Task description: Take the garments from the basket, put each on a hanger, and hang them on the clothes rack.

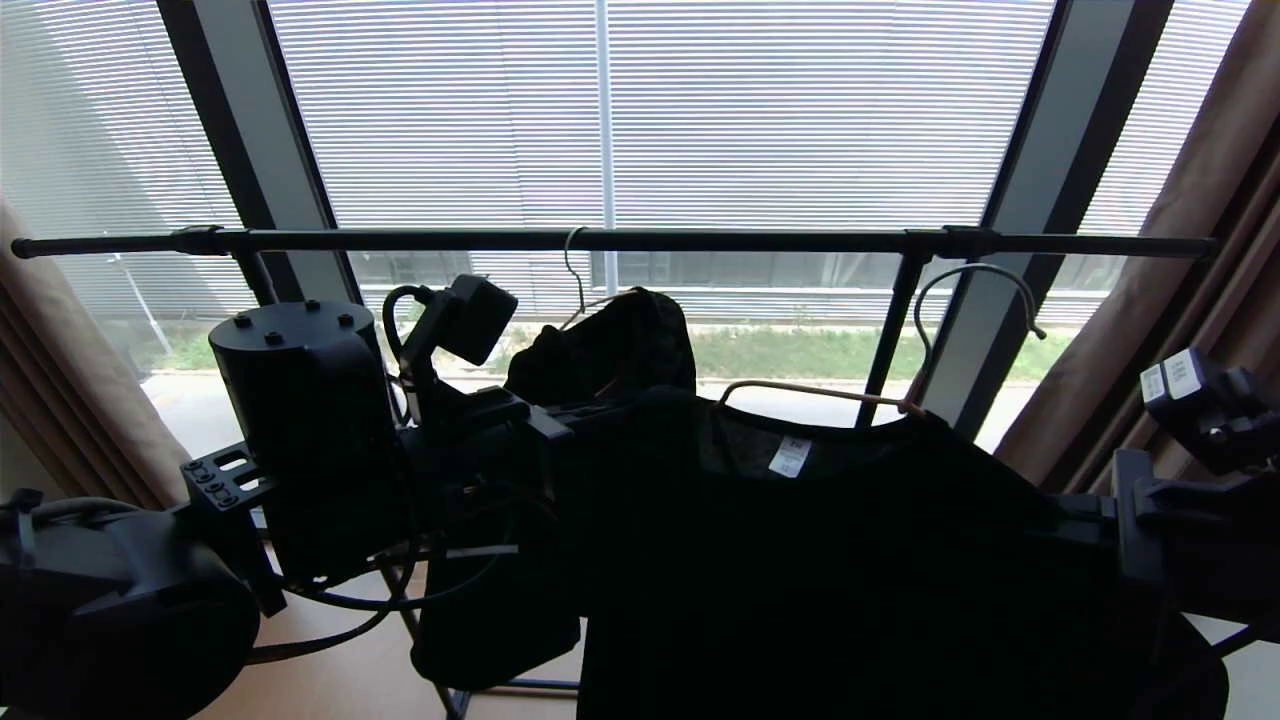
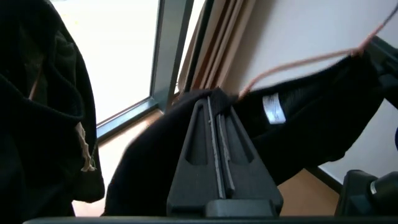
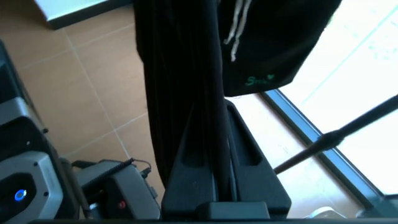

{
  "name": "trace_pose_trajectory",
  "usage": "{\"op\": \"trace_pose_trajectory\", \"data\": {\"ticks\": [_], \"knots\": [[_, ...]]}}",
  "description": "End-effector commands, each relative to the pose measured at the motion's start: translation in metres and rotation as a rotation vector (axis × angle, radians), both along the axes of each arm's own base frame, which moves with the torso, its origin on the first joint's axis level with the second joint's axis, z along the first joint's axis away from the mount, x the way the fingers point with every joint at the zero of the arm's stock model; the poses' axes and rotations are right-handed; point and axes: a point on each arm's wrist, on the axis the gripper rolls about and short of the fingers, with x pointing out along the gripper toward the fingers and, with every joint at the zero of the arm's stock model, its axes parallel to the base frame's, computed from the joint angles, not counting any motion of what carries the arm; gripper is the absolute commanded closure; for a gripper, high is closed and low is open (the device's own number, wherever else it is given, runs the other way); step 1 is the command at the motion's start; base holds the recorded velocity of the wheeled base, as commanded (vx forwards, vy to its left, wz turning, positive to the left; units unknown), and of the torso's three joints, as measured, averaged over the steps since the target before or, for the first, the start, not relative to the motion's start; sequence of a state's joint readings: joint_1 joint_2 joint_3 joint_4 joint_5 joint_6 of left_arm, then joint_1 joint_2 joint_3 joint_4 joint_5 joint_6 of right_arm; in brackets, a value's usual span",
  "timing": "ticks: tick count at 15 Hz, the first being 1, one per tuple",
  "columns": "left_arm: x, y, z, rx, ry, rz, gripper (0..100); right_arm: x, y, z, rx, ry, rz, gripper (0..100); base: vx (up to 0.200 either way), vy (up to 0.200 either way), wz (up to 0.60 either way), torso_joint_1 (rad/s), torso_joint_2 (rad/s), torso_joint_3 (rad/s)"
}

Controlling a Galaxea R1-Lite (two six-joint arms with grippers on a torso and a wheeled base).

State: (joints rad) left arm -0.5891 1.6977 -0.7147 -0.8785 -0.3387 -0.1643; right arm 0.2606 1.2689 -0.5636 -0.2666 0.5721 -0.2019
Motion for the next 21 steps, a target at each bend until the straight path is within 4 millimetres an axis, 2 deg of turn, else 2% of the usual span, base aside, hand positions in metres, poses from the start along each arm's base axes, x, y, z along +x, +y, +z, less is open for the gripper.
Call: {"op": "trace_pose_trajectory", "data": {"ticks": [1, 5, 9, 16, 21], "knots": [[-0.001, 0.001, 0.001, -0.001, -0.001, 0.000, 100, -0.004, -0.005, 0.011, 0.022, -0.042, -0.023, 100, 0.000, 0.000, 0.00, 0.000, 0.00, 0.000], [0.008, 0.006, 0.003, 0.000, -0.019, 0.029, 100, -0.014, -0.001, 0.011, 0.036, -0.036, 0.014, 100, 0.000, 0.000, 0.00, 0.000, 0.00, 0.000], [0.014, -0.001, 0.021, -0.010, -0.032, 0.022, 100, -0.015, 0.011, 0.001, 0.020, 0.008, 0.078, 100, 0.000, 0.000, 0.00, 0.000, 0.00, 0.000], [0.008, -0.024, 0.042, -0.014, -0.035, -0.049, 100, -0.009, 0.020, -0.015, -0.039, 0.046, 0.099, 100, 0.000, 0.000, 0.00, 0.000, 0.00, 0.000], [-0.004, -0.039, 0.044, -0.019, -0.040, -0.107, 100, -0.007, 0.027, -0.020, -0.057, 0.071, 0.119, 100, 0.000, 0.000, 0.00, 0.000, 0.00, 0.000]]}}
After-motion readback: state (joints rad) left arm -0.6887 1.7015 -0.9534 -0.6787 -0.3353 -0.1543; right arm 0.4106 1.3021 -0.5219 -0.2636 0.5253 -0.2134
